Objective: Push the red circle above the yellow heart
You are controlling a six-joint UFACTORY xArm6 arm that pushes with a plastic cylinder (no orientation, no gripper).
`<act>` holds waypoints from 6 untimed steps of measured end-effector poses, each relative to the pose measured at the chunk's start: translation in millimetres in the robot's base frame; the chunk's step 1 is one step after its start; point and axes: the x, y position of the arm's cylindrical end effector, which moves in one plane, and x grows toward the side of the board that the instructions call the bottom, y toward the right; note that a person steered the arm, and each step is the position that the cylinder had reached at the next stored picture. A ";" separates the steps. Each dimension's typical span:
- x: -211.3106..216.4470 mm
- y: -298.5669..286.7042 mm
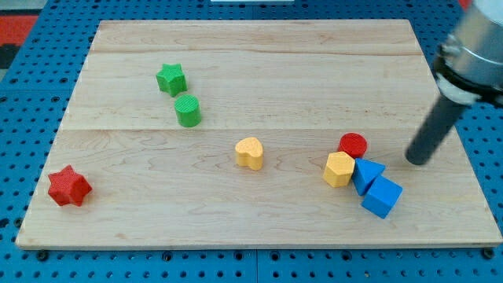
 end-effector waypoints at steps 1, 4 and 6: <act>-5.9 -80.8; -0.1 -157.8; -29.0 -211.7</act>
